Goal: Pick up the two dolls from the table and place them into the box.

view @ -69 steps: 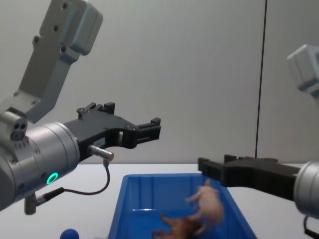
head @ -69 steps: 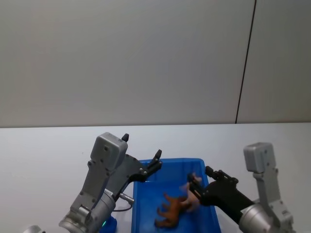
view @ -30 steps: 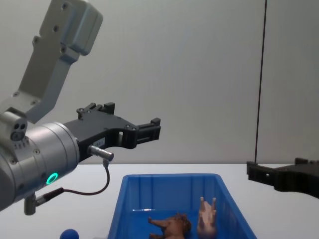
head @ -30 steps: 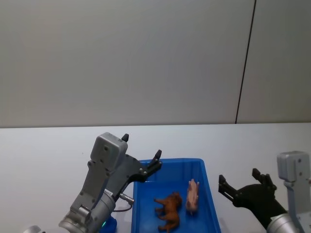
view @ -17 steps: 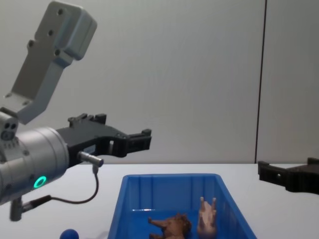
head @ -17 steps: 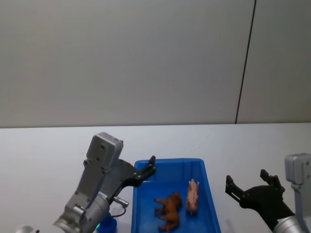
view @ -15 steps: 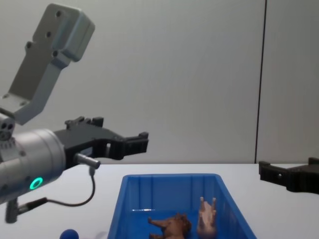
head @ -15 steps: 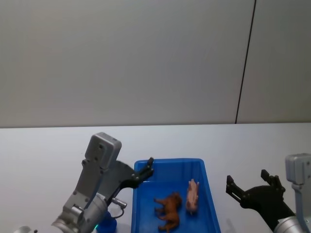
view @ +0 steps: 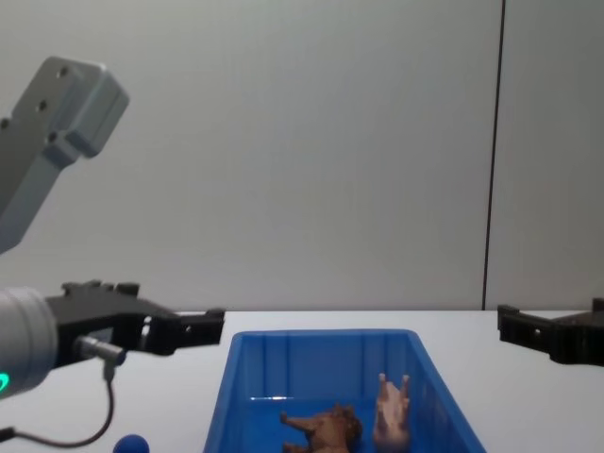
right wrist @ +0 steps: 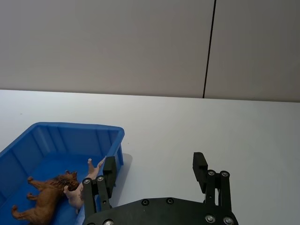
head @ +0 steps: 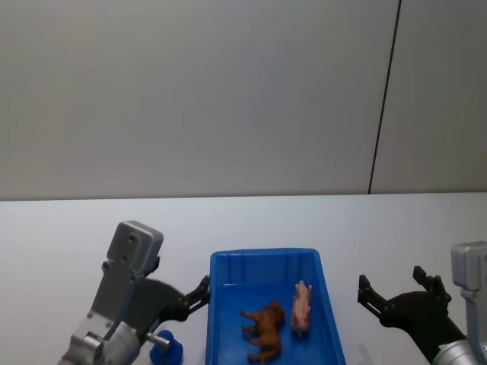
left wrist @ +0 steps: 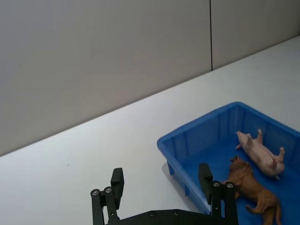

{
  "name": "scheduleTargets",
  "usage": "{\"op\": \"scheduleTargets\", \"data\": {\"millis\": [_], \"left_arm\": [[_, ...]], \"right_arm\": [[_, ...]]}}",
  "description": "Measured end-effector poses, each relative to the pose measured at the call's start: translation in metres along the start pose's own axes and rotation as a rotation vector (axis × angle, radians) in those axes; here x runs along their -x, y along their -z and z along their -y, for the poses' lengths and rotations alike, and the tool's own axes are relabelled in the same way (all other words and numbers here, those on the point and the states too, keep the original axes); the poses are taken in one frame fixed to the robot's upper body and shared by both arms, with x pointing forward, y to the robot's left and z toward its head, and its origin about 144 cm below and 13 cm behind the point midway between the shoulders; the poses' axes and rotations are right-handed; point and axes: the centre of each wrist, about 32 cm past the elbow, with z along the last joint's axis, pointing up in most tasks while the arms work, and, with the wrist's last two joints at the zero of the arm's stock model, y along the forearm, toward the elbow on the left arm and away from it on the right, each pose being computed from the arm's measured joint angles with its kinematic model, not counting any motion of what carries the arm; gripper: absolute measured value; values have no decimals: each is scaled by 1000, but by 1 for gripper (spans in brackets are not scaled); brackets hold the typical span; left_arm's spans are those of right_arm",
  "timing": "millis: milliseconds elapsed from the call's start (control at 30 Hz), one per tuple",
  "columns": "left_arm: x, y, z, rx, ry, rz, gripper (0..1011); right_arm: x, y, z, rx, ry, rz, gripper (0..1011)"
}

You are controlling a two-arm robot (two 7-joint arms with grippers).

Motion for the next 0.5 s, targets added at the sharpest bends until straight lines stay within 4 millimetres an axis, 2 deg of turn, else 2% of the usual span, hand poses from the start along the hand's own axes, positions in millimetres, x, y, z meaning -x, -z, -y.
{"op": "scheduleTargets", "data": {"millis": [500], "left_arm": [[-9,12,-15,-124,-13,-28,1001]], "right_arm": [[0,0,1,0,4,1,1001]]}}
